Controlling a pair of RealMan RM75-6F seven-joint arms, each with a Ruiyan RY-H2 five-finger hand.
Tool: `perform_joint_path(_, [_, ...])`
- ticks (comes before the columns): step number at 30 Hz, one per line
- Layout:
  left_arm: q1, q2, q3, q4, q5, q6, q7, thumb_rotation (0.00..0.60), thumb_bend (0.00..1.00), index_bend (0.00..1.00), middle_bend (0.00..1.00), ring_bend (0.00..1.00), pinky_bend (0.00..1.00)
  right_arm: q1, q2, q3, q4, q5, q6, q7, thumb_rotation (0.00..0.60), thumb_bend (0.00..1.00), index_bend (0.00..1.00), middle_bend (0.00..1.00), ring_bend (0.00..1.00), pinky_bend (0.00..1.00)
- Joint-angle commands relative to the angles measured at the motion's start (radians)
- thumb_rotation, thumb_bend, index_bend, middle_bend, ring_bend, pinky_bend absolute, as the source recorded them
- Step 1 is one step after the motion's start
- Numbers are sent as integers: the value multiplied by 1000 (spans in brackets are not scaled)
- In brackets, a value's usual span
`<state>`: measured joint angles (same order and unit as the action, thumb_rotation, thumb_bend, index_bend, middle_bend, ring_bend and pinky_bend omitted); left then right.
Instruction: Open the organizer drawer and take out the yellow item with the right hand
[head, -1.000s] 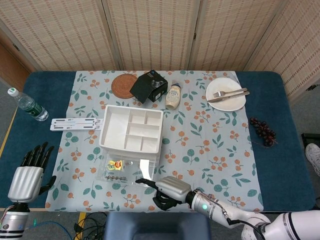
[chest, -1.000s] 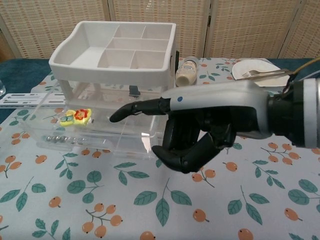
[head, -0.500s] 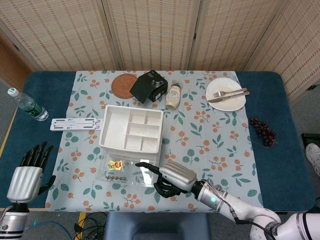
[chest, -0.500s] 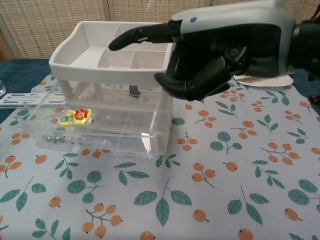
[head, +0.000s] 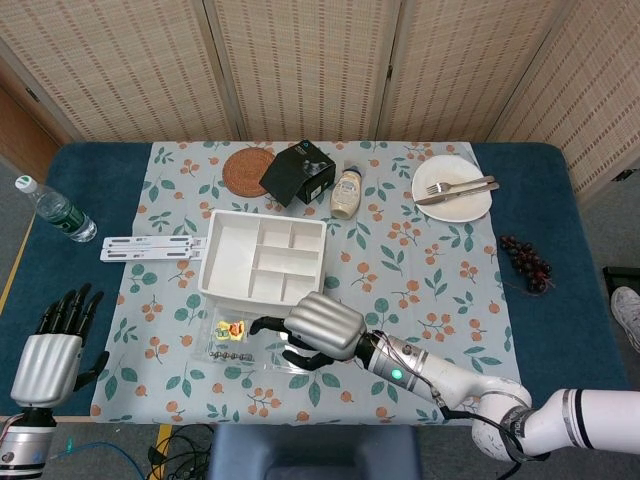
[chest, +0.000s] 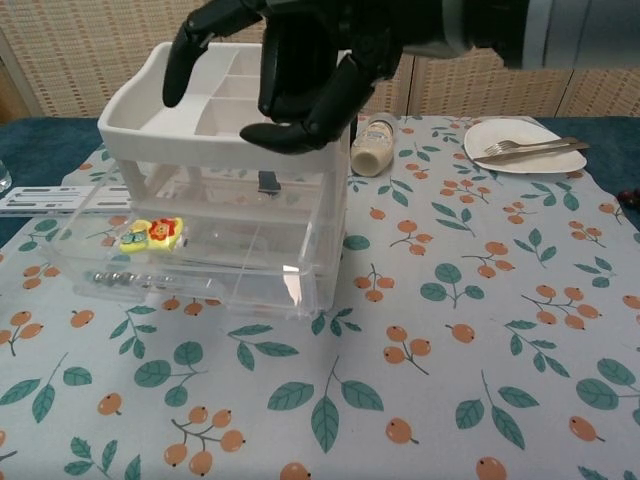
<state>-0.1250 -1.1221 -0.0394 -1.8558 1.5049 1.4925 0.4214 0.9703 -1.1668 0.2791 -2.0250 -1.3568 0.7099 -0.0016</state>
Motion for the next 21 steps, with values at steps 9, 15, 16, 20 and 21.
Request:
perform_joint_path(9, [8, 4, 3, -5, 11, 13, -2, 600, 290, 0, 0, 37, 129, 164, -74, -13, 51, 104, -25, -435, 600, 324, 262, 930, 1000, 1000])
perform_joint_path(15, [13, 10, 4, -12, 17, 21, 4, 600, 290, 0, 0, 37, 129, 234, -117, -20, 94, 163, -39, -527, 600, 313, 263, 956, 1000, 1000])
perform_joint_path(16, [14, 11, 4, -14, 18, 23, 4, 600, 290, 0, 0, 37, 129, 245, -122, -22, 100, 175, -43, -541, 600, 313, 263, 964, 1000, 1000])
perform_joint_path(20, [20, 15, 5, -18, 23, 31, 4, 600, 290, 0, 0, 37, 129, 289, -146, -36, 124, 230, -45, -605, 600, 312, 273, 976, 1000, 1000])
perform_joint_path(21, [22, 15, 5, -18, 23, 33, 4, 600, 290, 0, 0, 37, 129, 301, -154, -40, 131, 248, -43, -620, 600, 313, 275, 978, 1000, 1000])
